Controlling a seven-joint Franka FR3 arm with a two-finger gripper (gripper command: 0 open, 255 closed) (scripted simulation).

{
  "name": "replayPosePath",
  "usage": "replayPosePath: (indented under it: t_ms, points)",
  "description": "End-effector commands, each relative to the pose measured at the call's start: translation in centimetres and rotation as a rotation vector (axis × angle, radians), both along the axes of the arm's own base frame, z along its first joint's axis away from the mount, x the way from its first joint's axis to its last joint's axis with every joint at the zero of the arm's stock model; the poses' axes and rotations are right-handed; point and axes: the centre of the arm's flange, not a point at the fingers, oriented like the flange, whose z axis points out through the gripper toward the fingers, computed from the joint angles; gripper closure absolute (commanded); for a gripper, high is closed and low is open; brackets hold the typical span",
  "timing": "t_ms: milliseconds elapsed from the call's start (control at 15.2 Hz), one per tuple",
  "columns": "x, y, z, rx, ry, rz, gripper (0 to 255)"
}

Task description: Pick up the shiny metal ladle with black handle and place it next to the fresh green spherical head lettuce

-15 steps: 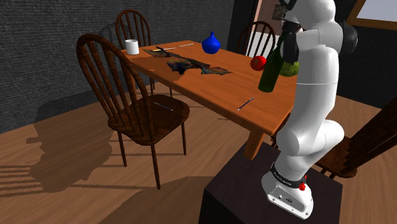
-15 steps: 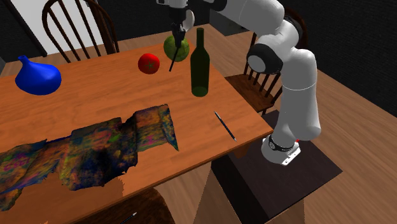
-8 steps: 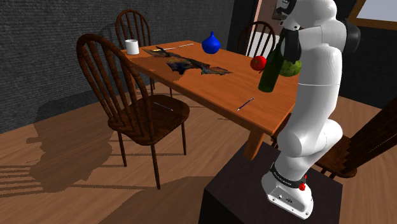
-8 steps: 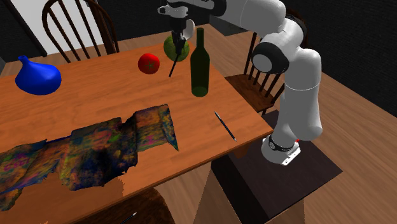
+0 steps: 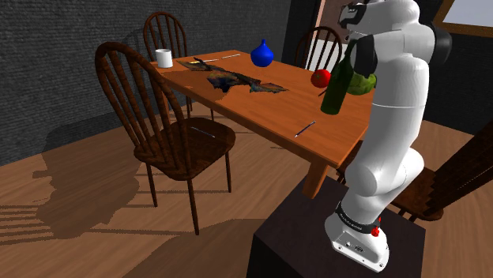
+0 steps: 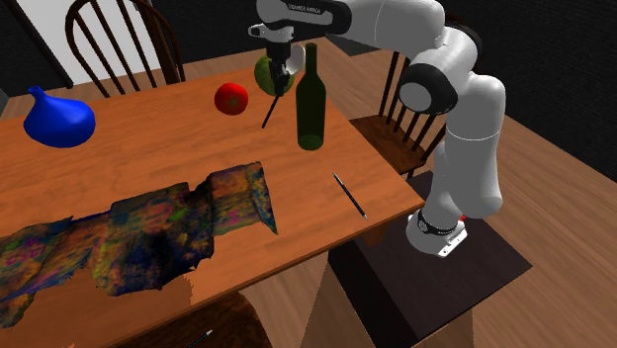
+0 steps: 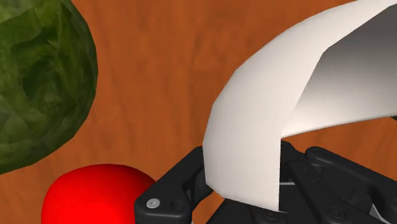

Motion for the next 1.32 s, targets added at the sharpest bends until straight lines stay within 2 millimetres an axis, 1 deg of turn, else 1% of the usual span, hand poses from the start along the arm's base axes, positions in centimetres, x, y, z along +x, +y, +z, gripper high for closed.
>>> replayPosePath:
  t_ms: [0, 1056, 1254]
  points:
    - [0.2, 0.1, -1.2, 0.002, 0.001, 0.002, 255]
    - [0.2, 0.1, -9.6, 0.002, 0.001, 0.002, 255]
    - [0.2, 0.1, -9.6, 0.002, 0.001, 0.002, 255]
